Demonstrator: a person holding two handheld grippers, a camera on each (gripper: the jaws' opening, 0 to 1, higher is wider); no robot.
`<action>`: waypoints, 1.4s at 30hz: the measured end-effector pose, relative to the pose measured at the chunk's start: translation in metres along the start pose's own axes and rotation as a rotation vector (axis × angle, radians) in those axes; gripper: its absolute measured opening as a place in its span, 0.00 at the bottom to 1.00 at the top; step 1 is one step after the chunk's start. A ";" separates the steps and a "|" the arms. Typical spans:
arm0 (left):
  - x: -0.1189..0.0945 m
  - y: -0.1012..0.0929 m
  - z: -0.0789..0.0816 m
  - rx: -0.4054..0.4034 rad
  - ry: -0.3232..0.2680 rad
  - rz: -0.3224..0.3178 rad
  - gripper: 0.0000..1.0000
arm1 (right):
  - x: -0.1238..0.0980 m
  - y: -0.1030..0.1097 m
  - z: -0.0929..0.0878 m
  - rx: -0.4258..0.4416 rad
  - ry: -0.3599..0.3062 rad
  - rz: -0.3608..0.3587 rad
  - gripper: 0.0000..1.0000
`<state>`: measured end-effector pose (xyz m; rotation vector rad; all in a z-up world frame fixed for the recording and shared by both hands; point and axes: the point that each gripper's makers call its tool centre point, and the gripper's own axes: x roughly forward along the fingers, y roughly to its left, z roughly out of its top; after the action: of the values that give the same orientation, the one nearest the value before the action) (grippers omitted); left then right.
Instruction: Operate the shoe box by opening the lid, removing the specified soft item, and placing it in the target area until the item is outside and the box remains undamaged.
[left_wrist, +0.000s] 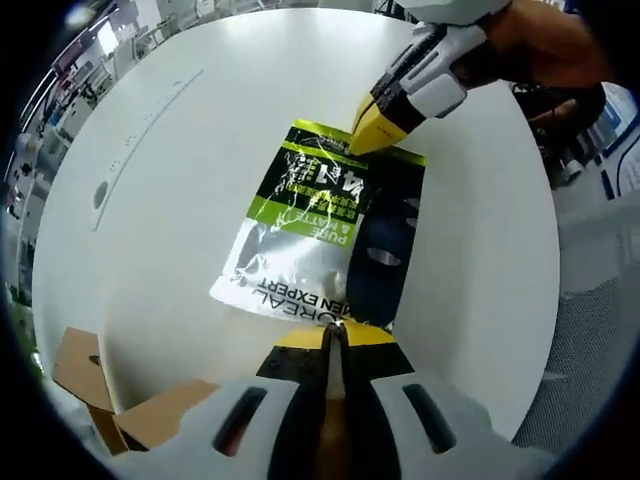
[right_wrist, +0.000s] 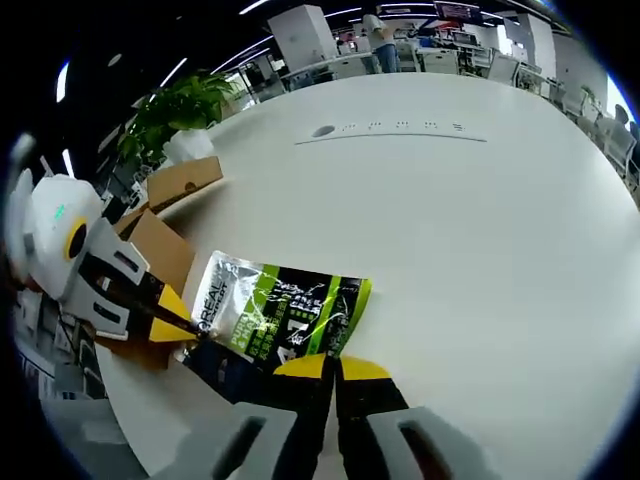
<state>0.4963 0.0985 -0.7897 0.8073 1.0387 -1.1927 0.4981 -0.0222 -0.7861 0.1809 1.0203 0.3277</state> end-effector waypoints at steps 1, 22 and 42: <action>0.000 0.000 0.000 0.000 0.000 0.001 0.04 | 0.000 0.000 0.000 0.000 0.001 0.000 0.00; -0.021 0.001 0.003 -0.050 -0.039 0.020 0.13 | -0.008 -0.003 -0.003 -0.008 0.007 -0.020 0.06; -0.084 -0.011 0.004 -0.291 -0.301 0.025 0.25 | -0.063 0.037 0.020 0.050 -0.229 0.026 0.29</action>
<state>0.4830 0.1208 -0.7085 0.3983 0.9218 -1.0711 0.4782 -0.0099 -0.7145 0.2707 0.8007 0.2980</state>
